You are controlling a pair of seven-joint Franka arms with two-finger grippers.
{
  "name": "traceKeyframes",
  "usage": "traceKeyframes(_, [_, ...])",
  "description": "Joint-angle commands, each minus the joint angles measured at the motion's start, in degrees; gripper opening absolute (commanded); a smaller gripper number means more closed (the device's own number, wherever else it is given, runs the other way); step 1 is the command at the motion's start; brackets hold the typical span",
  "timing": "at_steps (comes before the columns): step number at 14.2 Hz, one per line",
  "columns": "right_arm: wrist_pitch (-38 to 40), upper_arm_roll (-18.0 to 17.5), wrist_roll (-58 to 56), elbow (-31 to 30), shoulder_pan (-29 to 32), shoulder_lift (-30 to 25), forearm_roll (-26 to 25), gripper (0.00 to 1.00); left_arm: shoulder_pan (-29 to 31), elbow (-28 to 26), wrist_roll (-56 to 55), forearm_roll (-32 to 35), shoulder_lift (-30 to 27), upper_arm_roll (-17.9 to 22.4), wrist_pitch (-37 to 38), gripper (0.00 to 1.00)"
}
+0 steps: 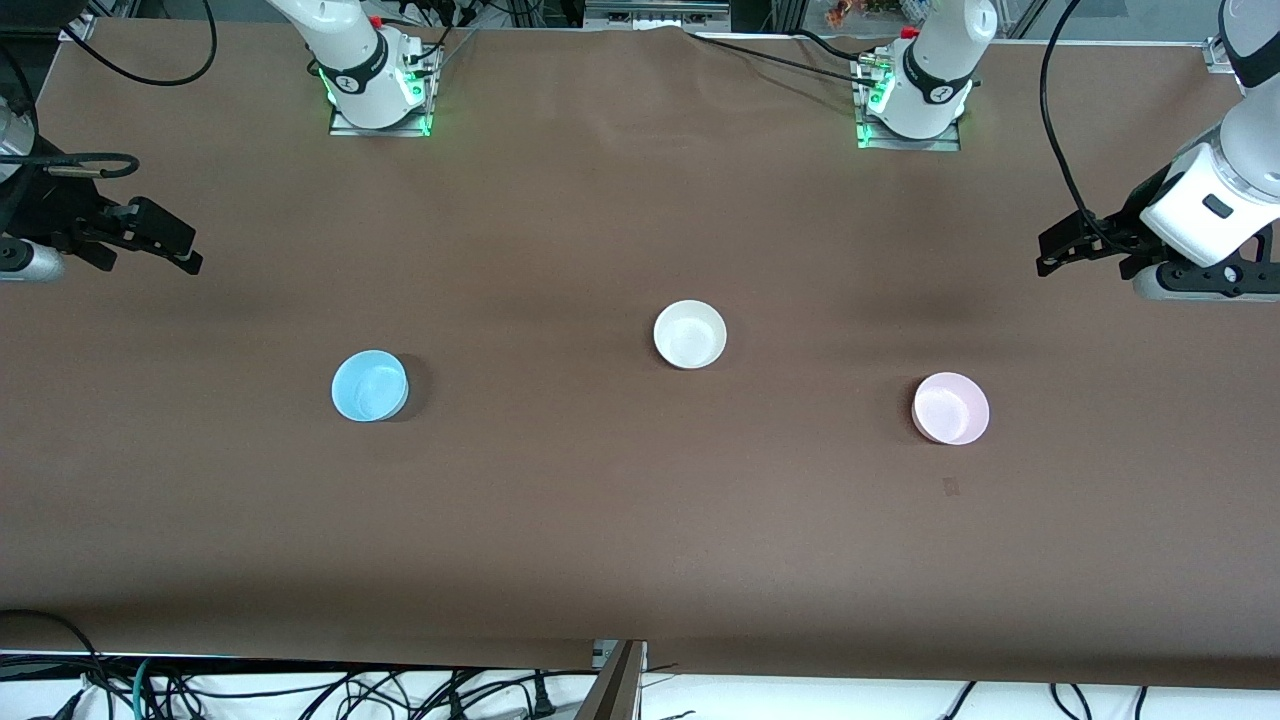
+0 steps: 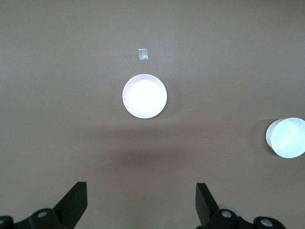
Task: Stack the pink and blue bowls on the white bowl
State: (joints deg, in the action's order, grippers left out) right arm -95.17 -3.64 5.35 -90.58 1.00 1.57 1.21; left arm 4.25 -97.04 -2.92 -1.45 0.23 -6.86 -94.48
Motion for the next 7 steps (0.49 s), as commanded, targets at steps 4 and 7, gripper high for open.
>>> traceKeyframes(4, [0.9, -0.1, 0.0, 0.8, -0.2, 0.3, -1.0, 1.00, 0.4, 1.9, 1.2, -1.2, 0.8, -0.2, 1.4, 1.00])
traceKeyframes(7, [0.9, -0.1, 0.0, 0.8, -0.2, 0.3, -1.0, 1.00, 0.5, 1.9, 1.0, -1.2, 0.8, -0.1, 1.4, 1.00])
